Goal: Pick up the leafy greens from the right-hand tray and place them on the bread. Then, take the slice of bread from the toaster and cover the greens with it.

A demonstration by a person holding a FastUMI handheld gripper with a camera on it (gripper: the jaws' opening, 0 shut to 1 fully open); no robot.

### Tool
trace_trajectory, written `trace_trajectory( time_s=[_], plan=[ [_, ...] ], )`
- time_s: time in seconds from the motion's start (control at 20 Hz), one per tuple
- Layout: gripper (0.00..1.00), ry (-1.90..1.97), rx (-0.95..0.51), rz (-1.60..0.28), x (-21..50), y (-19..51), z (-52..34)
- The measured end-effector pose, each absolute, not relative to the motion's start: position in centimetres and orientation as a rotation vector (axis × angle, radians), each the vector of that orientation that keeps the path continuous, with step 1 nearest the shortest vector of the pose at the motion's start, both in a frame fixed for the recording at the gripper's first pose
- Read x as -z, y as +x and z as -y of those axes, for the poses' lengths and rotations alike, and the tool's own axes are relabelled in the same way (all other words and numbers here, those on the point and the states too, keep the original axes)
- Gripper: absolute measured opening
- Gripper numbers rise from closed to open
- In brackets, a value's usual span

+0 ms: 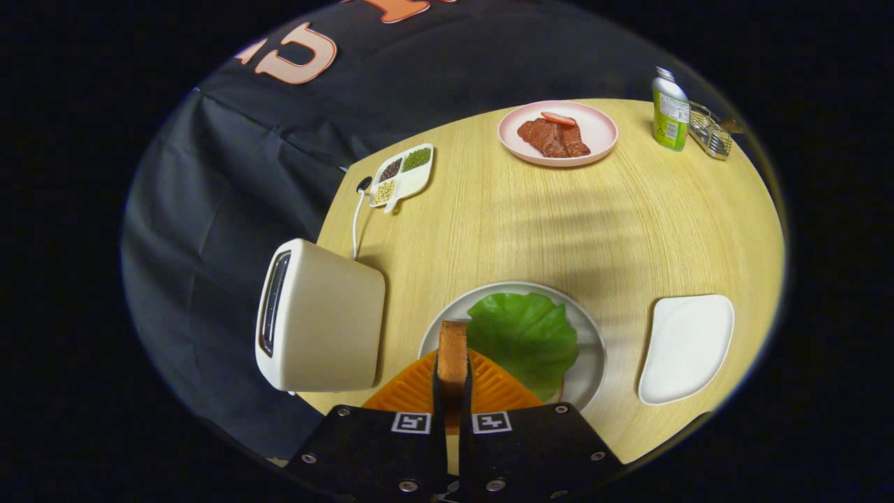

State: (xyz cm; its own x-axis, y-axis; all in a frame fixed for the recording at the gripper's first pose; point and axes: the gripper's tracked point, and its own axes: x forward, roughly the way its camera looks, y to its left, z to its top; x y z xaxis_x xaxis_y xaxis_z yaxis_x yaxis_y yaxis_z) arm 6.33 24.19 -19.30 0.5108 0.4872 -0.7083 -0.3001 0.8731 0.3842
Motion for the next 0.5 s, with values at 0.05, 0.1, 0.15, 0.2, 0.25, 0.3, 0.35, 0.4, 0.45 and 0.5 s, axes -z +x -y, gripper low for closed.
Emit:
trace_trajectory(
  time_s=[0.05,0.1,0.15,0.2,0.25,0.3,0.35,0.4,0.45,0.5],
  plan=[
    [0.07,0.229,-0.477,-0.92,19.5,6.6,-23.7],
    [0.07,0.235,-0.478,-0.928,19.8,6.7,-23.3],
    [0.08,0.236,-0.475,-0.935,20.2,6.8,-22.8],
    [0.09,0.24,-0.466,-0.937,20.6,7.1,-22.2],
    [0.11,0.242,-0.455,-0.944,21.0,7.3,-21.6],
    [0.16,0.239,-0.442,-0.947,21.4,7.3,-21.0],
    [0.2,0.221,-0.427,-0.95,22.0,7.5,-20.2],
    [0.29,0.207,-0.411,-0.952,22.7,7.8,-19.5],
    [0.33,0.196,-0.393,-0.96,23.2,7.8,-18.9],
    [0.41,0.185,-0.373,-0.963,23.6,8.0,-18.2]
  ],
)
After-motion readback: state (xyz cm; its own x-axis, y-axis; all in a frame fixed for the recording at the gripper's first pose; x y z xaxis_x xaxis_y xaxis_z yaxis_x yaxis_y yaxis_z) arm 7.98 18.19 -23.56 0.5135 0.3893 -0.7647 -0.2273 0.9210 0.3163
